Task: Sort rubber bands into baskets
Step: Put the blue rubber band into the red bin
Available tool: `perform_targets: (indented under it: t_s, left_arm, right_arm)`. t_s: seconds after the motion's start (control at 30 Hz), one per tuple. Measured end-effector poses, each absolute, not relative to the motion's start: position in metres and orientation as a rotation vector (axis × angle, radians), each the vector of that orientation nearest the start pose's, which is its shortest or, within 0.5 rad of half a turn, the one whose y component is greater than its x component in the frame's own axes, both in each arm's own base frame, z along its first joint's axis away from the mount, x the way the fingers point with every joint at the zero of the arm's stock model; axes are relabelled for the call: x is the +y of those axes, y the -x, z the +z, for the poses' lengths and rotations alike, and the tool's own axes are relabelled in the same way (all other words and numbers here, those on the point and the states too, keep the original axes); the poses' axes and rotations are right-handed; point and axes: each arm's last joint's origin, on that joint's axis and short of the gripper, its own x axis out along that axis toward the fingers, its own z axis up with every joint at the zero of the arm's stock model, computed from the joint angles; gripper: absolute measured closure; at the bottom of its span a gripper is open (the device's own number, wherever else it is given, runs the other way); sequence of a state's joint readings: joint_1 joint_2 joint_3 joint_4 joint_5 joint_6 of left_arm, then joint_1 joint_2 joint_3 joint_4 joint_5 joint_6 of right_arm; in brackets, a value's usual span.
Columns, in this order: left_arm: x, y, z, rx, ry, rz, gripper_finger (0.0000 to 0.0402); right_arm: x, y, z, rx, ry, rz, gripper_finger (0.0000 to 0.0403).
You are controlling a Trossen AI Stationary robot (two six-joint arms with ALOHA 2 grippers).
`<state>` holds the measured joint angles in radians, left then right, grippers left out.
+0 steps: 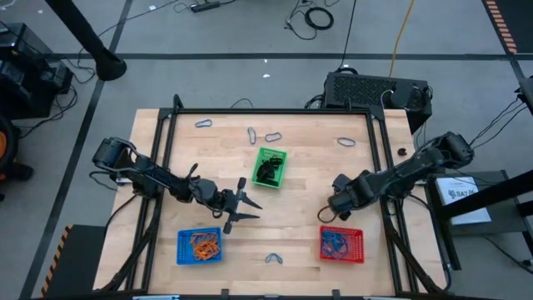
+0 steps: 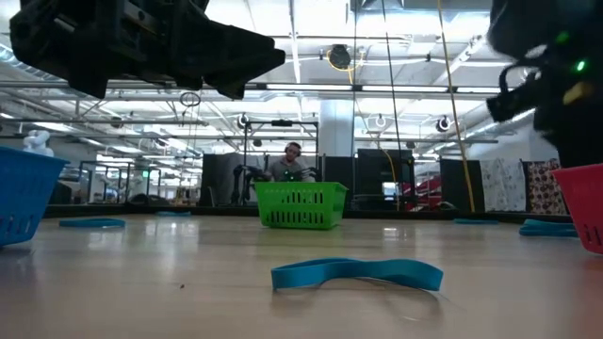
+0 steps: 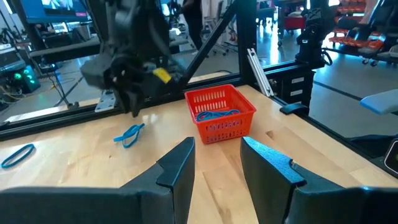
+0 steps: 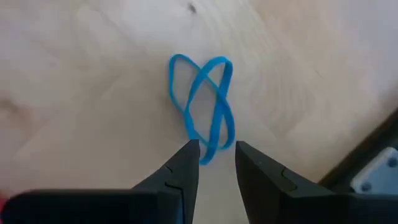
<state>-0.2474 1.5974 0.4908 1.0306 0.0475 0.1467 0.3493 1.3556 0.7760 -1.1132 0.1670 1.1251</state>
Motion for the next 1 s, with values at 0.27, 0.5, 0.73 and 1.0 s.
perform_targets:
  t_s: [0.27,0.5,0.73,1.0]
  left_arm:
    - [-0.066,-0.279,0.167,0.060,-0.151,-0.281,0.0265]
    - [-0.064,-0.279,0.166,0.077,-0.151,-0.276,0.0265]
    - [-0.064,-0.279,0.166,0.079,-0.147,-0.276,0.0265]
    - [-0.064,-0.279,0.166,0.080,-0.146,-0.276,0.0265]
  right_arm:
    - [0.037,-0.184,0.150,1.409,-0.467,-0.681,0.0305]
    - [0.022,-0.184,0.144,1.349,-0.438,-0.761,0.0305]
    - [0.018,-0.186,0.143,1.368,-0.512,-0.721,0.0356]
    - [0.019,-0.193,0.147,1.345,-0.525,-0.664,0.0400]
